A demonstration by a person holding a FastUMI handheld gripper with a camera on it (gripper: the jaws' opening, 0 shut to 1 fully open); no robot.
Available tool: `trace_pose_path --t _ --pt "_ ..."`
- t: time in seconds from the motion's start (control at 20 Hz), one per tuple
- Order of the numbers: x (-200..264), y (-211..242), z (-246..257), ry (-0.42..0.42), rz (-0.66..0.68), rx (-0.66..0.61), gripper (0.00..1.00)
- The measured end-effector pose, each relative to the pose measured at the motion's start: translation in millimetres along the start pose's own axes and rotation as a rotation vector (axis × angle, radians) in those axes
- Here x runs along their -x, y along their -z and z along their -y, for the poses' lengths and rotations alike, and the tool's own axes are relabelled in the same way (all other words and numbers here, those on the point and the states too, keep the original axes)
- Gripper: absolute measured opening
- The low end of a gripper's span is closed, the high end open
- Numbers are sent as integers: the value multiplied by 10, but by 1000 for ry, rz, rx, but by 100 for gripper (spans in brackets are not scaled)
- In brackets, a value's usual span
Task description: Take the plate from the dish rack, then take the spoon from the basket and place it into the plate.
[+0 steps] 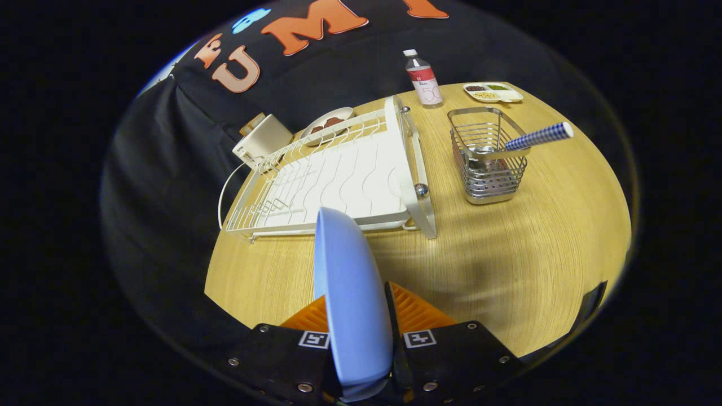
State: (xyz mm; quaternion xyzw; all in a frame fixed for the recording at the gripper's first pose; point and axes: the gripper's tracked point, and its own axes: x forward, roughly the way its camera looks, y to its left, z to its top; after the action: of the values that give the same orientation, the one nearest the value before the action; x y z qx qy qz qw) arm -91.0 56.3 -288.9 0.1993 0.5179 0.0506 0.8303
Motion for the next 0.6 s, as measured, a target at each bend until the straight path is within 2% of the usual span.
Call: trace_pose_path --t 0.05,0.1,0.15,0.25,0.4,0.5,0.6 --pt "-26 31 76 16 -2 13 34" --pt "-29 48 101 16 1 14 41" --pt "-40 50 110 17 5 12 44" --pt "-58 58 260 64 16 34 50" --pt "-24 -68 439 112 69 68 70" --pt "58 -224 526 115 139 70 77" --pt "160 -469 696 158 255 97 81"
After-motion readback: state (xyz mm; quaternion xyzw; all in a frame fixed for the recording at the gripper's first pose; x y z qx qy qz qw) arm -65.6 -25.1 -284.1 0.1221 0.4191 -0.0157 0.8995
